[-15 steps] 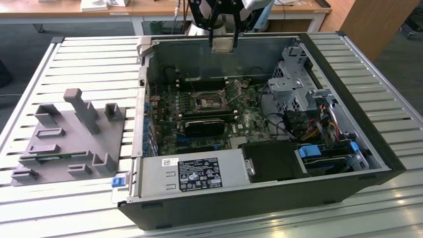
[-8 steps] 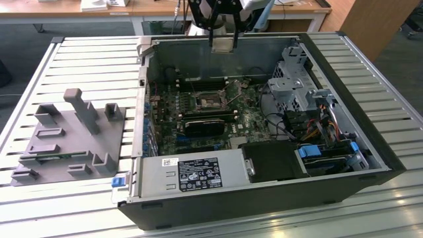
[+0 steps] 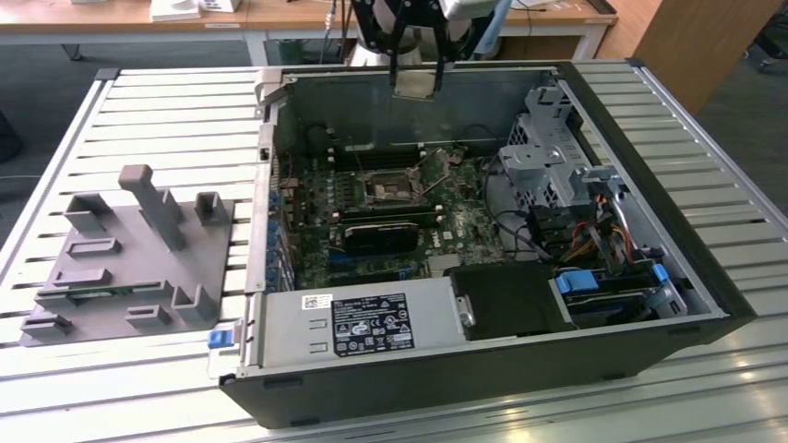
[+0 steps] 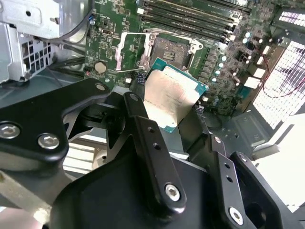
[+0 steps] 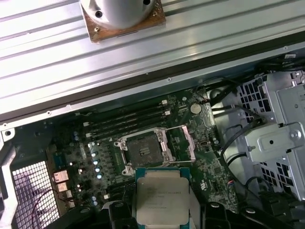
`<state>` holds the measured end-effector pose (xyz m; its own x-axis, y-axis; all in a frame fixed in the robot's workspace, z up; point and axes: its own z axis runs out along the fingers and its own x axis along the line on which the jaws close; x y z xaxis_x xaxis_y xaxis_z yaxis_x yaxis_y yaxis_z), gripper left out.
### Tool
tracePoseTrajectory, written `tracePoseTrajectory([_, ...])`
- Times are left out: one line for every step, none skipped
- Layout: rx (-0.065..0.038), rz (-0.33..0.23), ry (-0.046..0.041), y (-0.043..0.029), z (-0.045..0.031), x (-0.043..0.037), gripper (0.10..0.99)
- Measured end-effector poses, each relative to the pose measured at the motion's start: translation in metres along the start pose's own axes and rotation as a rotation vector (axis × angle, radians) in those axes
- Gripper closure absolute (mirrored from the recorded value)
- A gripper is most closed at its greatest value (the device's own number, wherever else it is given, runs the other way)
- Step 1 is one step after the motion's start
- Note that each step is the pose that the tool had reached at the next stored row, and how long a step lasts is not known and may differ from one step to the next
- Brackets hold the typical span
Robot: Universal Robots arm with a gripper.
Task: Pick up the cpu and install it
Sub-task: 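Place the cpu into insertion slot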
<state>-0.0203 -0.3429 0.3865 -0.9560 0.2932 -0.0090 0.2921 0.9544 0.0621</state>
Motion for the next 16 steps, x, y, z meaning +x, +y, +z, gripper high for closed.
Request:
tracePoseTrajectory([0.000, 0.008, -0.0005, 0.0000, 0.0000, 0.0000, 0.553])
tracePoseTrajectory([0.000, 0.016, -0.0010, 0.0000, 0.0000, 0.0000, 0.553])
tracePoseTrajectory([0.000, 0.023, -0.0015, 0.0000, 0.0001, 0.0000, 0.553])
tracePoseTrajectory([0.000, 0.030, -0.0019, 0.0000, 0.0000, 0.0000, 0.553])
tracePoseTrajectory([0.000, 0.037, -0.0023, 0.0000, 0.0000, 0.0000, 0.553])
tracePoseTrajectory([0.000, 0.044, -0.0028, 0.0000, 0.0000, 0.0000, 0.553])
tracePoseTrajectory([0.000, 0.051, -0.0032, 0.0000, 0.0001, 0.0000, 0.553])
tracePoseTrajectory([0.000, 0.058, -0.0036, 0.0000, 0.0001, 0.0000, 0.553])
tracePoseTrajectory([0.000, 0.065, -0.0040, 0.0000, 0.0001, 0.0000, 0.553])
tracePoseTrajectory([0.001, 0.071, -0.0044, 0.0000, 0.0001, 0.0000, 0.553])
tracePoseTrajectory([0.001, 0.077, -0.0048, 0.0000, 0.0001, 0.0000, 0.553])
tracePoseTrajectory([0.001, 0.082, -0.0052, 0.0000, 0.0001, 0.0000, 0.553])
tracePoseTrajectory([0.001, 0.088, -0.0055, 0.0000, 0.0002, 0.0000, 0.553])
tracePoseTrajectory([0.001, 0.093, -0.0059, 0.0000, 0.0002, 0.0000, 0.553])
tracePoseTrajectory([0.001, 0.099, -0.0062, 0.0000, 0.0002, 0.0000, 0.553])
tracePoseTrajectory([0.001, 0.105, -0.0066, 0.0000, 0.0002, 0.0000, 0.553])
